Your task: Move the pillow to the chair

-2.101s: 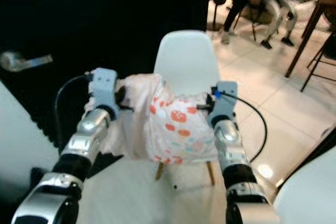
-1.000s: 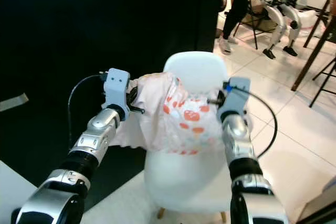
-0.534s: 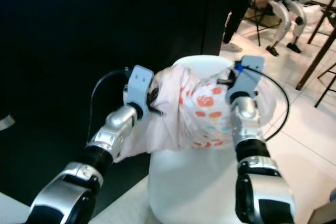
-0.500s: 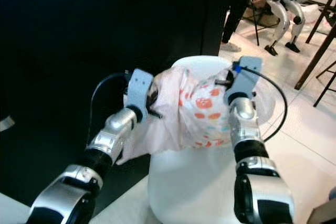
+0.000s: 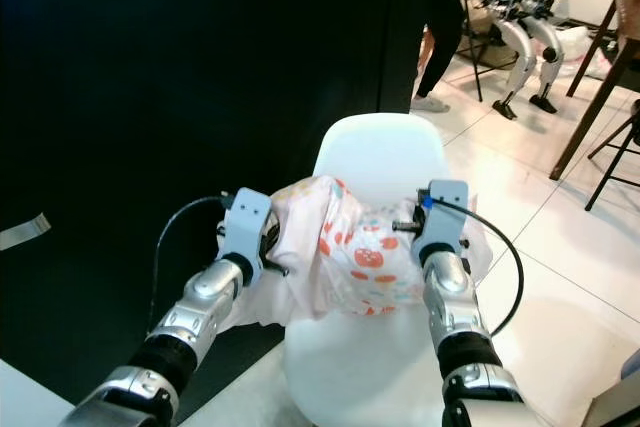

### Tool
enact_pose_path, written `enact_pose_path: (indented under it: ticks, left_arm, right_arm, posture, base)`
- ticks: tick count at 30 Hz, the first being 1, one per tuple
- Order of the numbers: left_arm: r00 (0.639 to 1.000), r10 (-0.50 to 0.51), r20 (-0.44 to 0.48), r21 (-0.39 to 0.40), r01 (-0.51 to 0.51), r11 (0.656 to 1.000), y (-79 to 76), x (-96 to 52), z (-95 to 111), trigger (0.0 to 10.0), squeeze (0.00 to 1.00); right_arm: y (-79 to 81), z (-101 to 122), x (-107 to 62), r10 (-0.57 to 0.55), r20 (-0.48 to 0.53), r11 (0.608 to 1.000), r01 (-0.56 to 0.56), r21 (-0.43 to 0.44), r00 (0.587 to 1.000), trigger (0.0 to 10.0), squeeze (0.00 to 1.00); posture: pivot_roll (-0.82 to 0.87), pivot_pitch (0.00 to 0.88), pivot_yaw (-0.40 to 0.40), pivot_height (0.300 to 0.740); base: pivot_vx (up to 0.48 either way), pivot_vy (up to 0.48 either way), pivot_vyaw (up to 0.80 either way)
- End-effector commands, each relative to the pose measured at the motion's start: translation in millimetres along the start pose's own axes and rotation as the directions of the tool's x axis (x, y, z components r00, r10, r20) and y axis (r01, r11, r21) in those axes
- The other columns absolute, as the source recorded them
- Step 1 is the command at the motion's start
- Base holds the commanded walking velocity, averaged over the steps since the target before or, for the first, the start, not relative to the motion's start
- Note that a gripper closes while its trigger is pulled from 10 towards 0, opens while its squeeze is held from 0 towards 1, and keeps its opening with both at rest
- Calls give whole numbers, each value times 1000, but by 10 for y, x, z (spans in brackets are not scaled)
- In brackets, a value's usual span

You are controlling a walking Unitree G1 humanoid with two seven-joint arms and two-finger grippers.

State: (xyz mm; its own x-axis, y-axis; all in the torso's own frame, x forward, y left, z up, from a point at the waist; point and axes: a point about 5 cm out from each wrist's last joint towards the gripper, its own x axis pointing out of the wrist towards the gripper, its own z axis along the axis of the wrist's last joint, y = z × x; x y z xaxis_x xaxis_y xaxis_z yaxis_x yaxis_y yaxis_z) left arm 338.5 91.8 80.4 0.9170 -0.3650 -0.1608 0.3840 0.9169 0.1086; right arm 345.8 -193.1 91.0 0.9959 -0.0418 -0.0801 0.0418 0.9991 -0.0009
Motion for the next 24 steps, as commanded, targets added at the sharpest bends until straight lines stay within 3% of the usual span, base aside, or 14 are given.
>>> enact_pose_path:
  ticks: [1,4,8,16,20,24]
  left_arm:
    - [1000,-29,11,22,29,999,-39,-42,-29,10000,0]
    - [1000,-15,-24,15,16,1000,-27,-102,-147,10000,0]
    - [993,63,-101,-57,-69,996,48,-237,-384,10000,0]
    - [987,132,-96,-82,-140,987,125,-313,-417,10000,0]
    - [982,165,-95,-88,-173,981,140,-340,-437,10000,0]
    - [982,171,-75,-67,-176,982,114,-401,-446,10000,0]
  right_arm:
    - [150,-138,-65,77,-44,996,-78,-36,996,10000,0]
    - [172,-280,-138,88,-94,995,-92,-49,992,10000,0]
    - [216,-466,-239,96,-167,994,-103,-33,981,10000,0]
    - [293,-535,-288,109,-185,993,-116,-25,977,10000,0]
    - [302,-552,-310,109,-187,993,-117,-32,976,10000,0]
    - [294,-537,-343,98,-177,994,-106,-33,979,10000,0]
  posture:
    - [-19,70,-6,740]
    - [-18,70,-5,740]
    - [-14,74,-11,740]
    - [-4,97,-34,740]
    - [-6,151,-49,740]
    - [-11,259,-50,740]
  base:
    - [0,0,0]
    - [0,0,0]
    - [0,0,0]
    - [0,0,0]
    - [0,0,0]
    - [0,0,0]
